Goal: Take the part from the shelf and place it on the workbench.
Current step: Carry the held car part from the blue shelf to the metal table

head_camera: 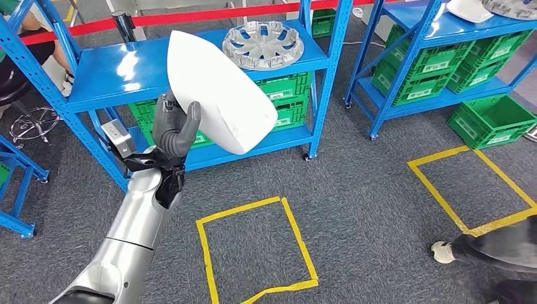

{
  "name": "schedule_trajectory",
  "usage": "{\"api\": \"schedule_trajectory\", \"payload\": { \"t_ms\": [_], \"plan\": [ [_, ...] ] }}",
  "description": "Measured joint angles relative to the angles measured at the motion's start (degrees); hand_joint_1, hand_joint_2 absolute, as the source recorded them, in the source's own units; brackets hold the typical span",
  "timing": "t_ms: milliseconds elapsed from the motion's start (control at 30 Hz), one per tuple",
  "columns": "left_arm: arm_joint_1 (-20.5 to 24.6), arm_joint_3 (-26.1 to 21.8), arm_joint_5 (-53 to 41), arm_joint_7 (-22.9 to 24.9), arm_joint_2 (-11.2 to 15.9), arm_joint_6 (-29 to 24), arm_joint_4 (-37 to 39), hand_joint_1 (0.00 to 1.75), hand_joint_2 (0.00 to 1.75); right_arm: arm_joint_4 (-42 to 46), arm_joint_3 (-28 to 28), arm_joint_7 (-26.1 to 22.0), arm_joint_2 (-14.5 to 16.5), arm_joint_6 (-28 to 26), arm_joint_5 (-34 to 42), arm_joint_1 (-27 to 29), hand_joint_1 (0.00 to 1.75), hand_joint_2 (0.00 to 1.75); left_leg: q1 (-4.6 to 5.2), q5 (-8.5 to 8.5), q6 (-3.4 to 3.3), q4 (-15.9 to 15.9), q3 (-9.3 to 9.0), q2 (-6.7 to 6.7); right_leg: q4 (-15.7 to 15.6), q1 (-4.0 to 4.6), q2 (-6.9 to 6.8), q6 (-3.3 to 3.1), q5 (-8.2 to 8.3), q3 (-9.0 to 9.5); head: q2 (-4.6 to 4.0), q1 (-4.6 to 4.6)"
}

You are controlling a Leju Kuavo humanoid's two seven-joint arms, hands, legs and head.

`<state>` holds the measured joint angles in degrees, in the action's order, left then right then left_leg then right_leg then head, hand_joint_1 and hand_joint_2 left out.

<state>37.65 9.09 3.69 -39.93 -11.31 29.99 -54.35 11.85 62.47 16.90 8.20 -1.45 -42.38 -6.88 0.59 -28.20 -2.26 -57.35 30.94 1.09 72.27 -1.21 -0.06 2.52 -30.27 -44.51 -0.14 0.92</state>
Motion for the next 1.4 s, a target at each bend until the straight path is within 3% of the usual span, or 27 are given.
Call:
{"api": "schedule_trajectory", "payload": {
  "t_ms": [33, 67, 133, 200, 267, 300, 333, 400, 467, 533, 567, 600, 667, 733, 767, 833, 900, 967, 1000, 1033, 1067, 1100, 1167, 1233, 1267, 1333, 1400],
  "plan": [
    [-0.14, -0.01, 0.00, -0.01, -0.03, 0.00, 0.09, 1.75, 1.75, 0.00, 0.29, 0.05, -0.01, 0.03, 0.01, 0.01, 0.00, 0.00, 0.13, 0.55, -0.04, -0.08, 0.72, 0.43, 2.45, 0.09, -0.01, -0.02, 0.13, -0.20, -0.01, 0.00],
    [-0.30, -0.01, 0.00, -0.03, -0.03, 0.00, 0.18, 1.75, 1.75, 0.00, 0.56, 0.04, -0.01, 0.04, 0.00, 0.02, 0.00, 0.00, 0.23, 1.02, -0.03, -0.21, 1.44, 0.94, 3.00, 0.20, -0.06, -0.16, 1.24, 0.55, -0.01, -0.01],
    [-0.51, -0.02, -0.01, -0.07, -0.03, -0.01, 0.19, 1.75, 1.75, 0.00, 0.87, 0.05, -0.02, 0.04, -0.03, 0.01, 0.00, 0.00, 0.37, 1.69, 0.11, -0.54, 2.52, 2.02, -2.43, 0.61, -1.19, -0.80, 3.44, 5.58, 0.00, -0.02],
    [-0.49, -0.03, -0.11, -0.10, 0.03, -0.09, 0.17, 1.75, 1.75, 0.00, 0.94, 0.14, -0.08, -0.04, -0.04, -0.14, 0.00, 0.00, 0.60, 2.03, 0.46, -0.95, 3.08, 3.14, -10.54, 1.40, -3.32, -1.67, 2.73, 11.38, 0.00, -0.03],
    [-0.47, -0.04, -0.46, -0.10, 0.04, -0.36, 0.23, 1.75, 1.75, 0.00, 1.00, 0.24, -0.17, -0.13, -0.04, -0.22, 0.00, 0.00, 0.75, 2.24, 0.94, -1.12, 3.20, 4.39, -13.99, 1.86, -3.73, -2.47, 1.62, 13.19, -0.01, -0.13],
    [-0.49, -0.03, -0.69, -0.09, 0.00, -0.61, 0.25, 1.75, 1.75, 0.00, 1.07, 0.25, -0.20, -0.15, -0.04, -0.17, 0.00, 0.00, 0.79, 2.32, 1.25, -1.14, 3.19, 4.89, -14.25, 1.73, -3.10, -2.88, 1.87, 13.02, -0.02, -0.17],
    [-0.51, -0.03, -0.92, -0.09, -0.05, -0.92, 0.23, 1.75, 1.75, 0.00, 1.17, 0.25, -0.23, -0.19, -0.05, -0.08, 0.00, 0.00, 0.75, 2.17, 1.65, -1.36, 3.33, 4.56, -14.50, 1.55, -2.51, -3.22, 2.18, 12.88, -0.02, -0.23],
    [-0.57, -0.02, -1.35, -0.09, -0.02, -1.59, 0.14, 1.75, 1.75, 0.00, 1.34, 0.27, -0.32, -0.27, -0.15, -0.01, 0.00, 0.00, 0.55, -0.04, 2.55, -4.20, 4.52, 1.97, -14.88, 1.08, -1.47, -3.84, 3.07, 12.43, -0.02, -0.12],
    [-0.93, -0.02, -1.71, -0.09, 0.20, -2.11, 0.09, 1.75, 1.75, 0.00, 1.39, 0.28, -0.40, -0.32, -0.31, -0.05, 0.00, 0.00, 0.12, -4.36, 3.22, -11.24, 7.25, -0.46, -14.88, 0.86, -0.28, -4.07, 3.77, 11.62, -0.01, -0.02],
    [-1.61, -0.02, -2.05, -0.10, 0.42, -2.63, 0.01, 1.75, 1.75, 0.00, 1.40, 0.29, -0.42, -0.31, -0.44, 0.00, 0.00, 0.00, -0.16, -6.63, 3.50, -16.99, 9.27, -0.79, -14.76, 0.79, 1.15, -3.99, 4.35, 10.82, -0.01, -0.02],
    [-1.90, -0.02, -2.21, -0.10, 0.49, -2.92, -0.12, 1.75, 1.75, 0.00, 1.40, 0.31, -0.42, -0.32, -0.49, 0.06, 0.00, 0.00, -0.25, -6.03, 3.52, -16.90, 8.86, -0.83, -14.70, 0.76, 1.88, -3.87, 4.58, 10.51, -0.01, -0.02],
    [-2.09, -0.02, -2.39, -0.10, 0.52, -3.25, -0.33, 1.75, 1.75, 0.00, 1.41, 0.33, -0.42, -0.36, -0.54, 0.10, 0.00, 0.00, -0.33, -4.54, 3.47, -14.64, 7.39, -1.04, -14.64, 0.72, 2.62, -3.73, 4.79, 10.28, -0.02, -0.02],
    [-2.17, -0.02, -2.69, -0.10, 0.56, -3.79, -0.94, 1.75, 1.75, 0.00, 1.42, 0.33, -0.41, -0.42, -0.58, 0.11, 0.00, 0.00, -0.52, -1.32, 3.18, -6.36, 2.47, -3.33, -14.57, 0.63, 4.00, -3.33, 5.15, 9.97, -0.01, -0.04],
    [-2.15, -0.01, -2.91, -0.09, 0.62, -4.17, -1.35, 1.75, 1.75, 0.00, 1.43, 0.27, -0.40, -0.51, -0.60, 0.03, 0.00, 0.00, -0.59, -0.18, 2.91, -1.04, -0.51, -5.83, -14.53, 0.42, 5.28, -2.65, 5.62, 9.54, -0.01, 0.02],
    [-2.14, 0.01, -2.95, -0.10, 0.66, -4.27, -1.43, 1.75, 1.75, 0.00, 1.44, 0.25, -0.40, -0.55, -0.61, 0.02, 0.00, 0.00, -0.50, -0.33, 2.76, -0.40, -0.79, -6.20, -14.59, 0.30, 5.91, -2.22, 5.91, 9.28, -0.01, 0.06],
    [-2.08, 0.04, -2.95, -0.09, 0.62, -4.32, -1.55, 1.75, 1.75, 0.00, 1.51, 0.26, -0.40, -0.63, -0.65, 0.09, 0.00, 0.00, -0.49, -0.02, 2.15, 0.01, -0.61, -4.86, -14.55, 0.24, 6.62, -1.46, 6.33, 8.80, -0.01, 0.19],
    [-1.90, 0.11, -2.86, -0.09, 0.48, -4.31, -1.70, 1.75, 1.75, 0.00, 1.66, 0.50, -0.37, -0.64, -0.69, 0.11, 0.00, 0.00, -0.72, 0.43, 1.35, 0.44, -0.53, -3.30, -12.05, 0.46, 4.42, -1.10, 4.84, 7.36, -0.02, -0.13],
    [-1.73, 0.15, -2.67, -0.09, 0.47, -4.31, -1.73, 1.75, 1.75, 0.00, 1.79, 0.79, -0.32, -0.57, -0.72, -0.03, 0.00, 0.00, -0.67, 0.62, 0.92, 0.43, -0.19, -1.60, -5.02, 0.55, 1.50, -0.83, 1.08, 3.96, -0.01, -0.50],
    [-1.70, 0.15, -2.57, -0.09, 0.52, -4.32, -1.66, 1.75, 1.75, 0.00, 1.81, 0.86, -0.31, -0.53, -0.72, -0.08, 0.00, 0.00, -0.61, 0.63, 0.87, 0.28, 0.04, -0.74, -1.16, 0.51, 0.93, -0.64, -0.58, 2.16, -0.01, -0.54],
    [-1.71, 0.15, -2.50, -0.09, 0.55, -4.34, -1.55, 1.75, 1.75, 0.00, 1.83, 0.88, -0.31, -0.51, -0.74, -0.05, 0.00, 0.00, -0.57, 0.61, 0.84, 0.11, 0.27, 0.12, 1.42, 0.47, 0.68, -0.48, -1.40, 1.02, -0.01, -0.55],
    [-1.70, 0.15, -2.48, -0.09, 0.56, -4.40, -1.44, 1.75, 1.75, 0.00, 1.85, 0.89, -0.31, -0.50, -0.78, 0.00, 0.00, 0.00, -0.56, 0.59, 0.86, -0.07, 0.45, 0.93, 1.87, 0.42, 0.50, -0.38, -1.17, 0.99, -0.02, -0.55],
    [-1.68, 0.15, -2.51, -0.09, 0.56, -4.53, -1.37, 1.75, 1.75, 0.00, 1.86, 0.89, -0.31, -0.49, -0.82, 0.05, 0.00, 0.00, -0.58, 0.51, 0.94, -0.26, 0.58, 1.73, -0.04, 0.36, 0.19, -0.33, -0.01, 2.22, -0.02, -0.56],
    [-1.54, 0.15, -2.65, -0.09, 0.56, -4.78, -1.34, 1.75, 1.75, 0.00, 1.88, 0.89, -0.30, -0.41, -0.93, 0.02, 0.00, 0.00, -0.47, 0.18, 1.34, -0.74, 0.68, 3.20, -7.80, 0.38, -1.98, -0.48, 2.94, 6.85, -0.02, -0.56],
    [-1.32, 0.15, -2.78, -0.10, 0.62, -4.91, -1.40, 1.75, 1.75, 0.00, 1.88, 0.89, -0.25, -0.23, -1.03, -0.09, 0.00, 0.00, -0.15, -0.26, 1.96, -1.15, 0.68, 4.32, -12.75, 0.54, -3.94, -1.00, 4.16, 9.54, -0.01, -0.47],
    [-1.23, 0.15, -2.78, -0.10, 0.65, -4.93, -1.42, 1.75, 1.75, 0.00, 1.88, 0.89, -0.23, -0.14, -1.10, -0.11, 0.00, 0.00, 0.03, -0.40, 2.27, -1.17, 0.59, 4.83, -13.15, 0.64, -4.07, -1.35, 4.04, 9.57, -0.01, -0.42],
    [-1.11, 0.16, -2.70, -0.10, 0.66, -4.95, -1.43, 1.75, 1.75, 0.00, 1.88, 0.89, -0.21, -0.01, -1.22, -0.05, 0.00, 0.00, -0.01, -0.61, 2.91, -1.09, 0.36, 5.52, -13.31, 0.53, -2.72, -2.01, 4.33, 9.36, -0.01, -0.34],
    [-1.03, 0.18, -2.66, -0.11, 0.69, -4.97, -1.45, 1.75, 1.75, 0.00, 1.88, 0.89, -0.19, -0.03, -1.33, -0.04, 0.00, 0.00, -0.26, -2.09, 3.65, -2.88, 1.04, 3.28, -13.54, 0.25, -1.52, -2.70, 4.69, 9.28, -0.02, -0.28]
  ]
}}
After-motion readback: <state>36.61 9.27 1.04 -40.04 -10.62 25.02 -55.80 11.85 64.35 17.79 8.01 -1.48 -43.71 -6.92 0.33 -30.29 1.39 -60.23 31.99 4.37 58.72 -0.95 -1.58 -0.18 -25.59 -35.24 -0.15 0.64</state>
